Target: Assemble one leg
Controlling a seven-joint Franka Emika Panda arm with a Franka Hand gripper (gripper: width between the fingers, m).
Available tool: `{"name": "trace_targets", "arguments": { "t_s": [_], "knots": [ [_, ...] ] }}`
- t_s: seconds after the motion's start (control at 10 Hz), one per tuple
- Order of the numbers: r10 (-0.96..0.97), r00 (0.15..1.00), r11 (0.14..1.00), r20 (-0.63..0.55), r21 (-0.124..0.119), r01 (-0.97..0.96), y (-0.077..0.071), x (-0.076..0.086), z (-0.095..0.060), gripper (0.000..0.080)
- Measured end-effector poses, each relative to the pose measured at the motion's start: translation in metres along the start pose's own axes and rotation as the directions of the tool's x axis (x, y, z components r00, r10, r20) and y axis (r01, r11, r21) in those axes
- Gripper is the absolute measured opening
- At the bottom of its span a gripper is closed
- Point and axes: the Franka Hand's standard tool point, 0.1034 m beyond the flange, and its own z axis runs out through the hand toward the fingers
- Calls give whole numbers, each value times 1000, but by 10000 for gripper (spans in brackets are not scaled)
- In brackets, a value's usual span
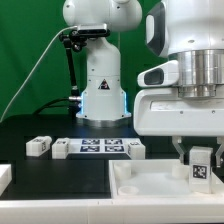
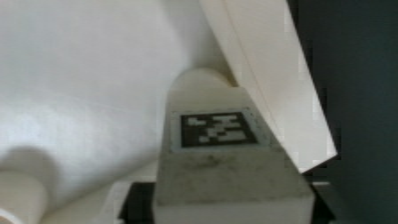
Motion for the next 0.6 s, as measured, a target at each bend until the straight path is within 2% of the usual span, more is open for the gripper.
{"name": "trace_targets", "arguments": {
  "t_s": [0.2, 0.4, 0.6],
  "knots": [
    [239, 971, 971, -9, 17, -239, 2, 1, 1, 294],
    [498, 867, 867, 14, 16, -498, 5, 2, 0, 295],
    [622, 783, 782, 21, 20, -622, 5, 1, 0, 295]
  ]
}}
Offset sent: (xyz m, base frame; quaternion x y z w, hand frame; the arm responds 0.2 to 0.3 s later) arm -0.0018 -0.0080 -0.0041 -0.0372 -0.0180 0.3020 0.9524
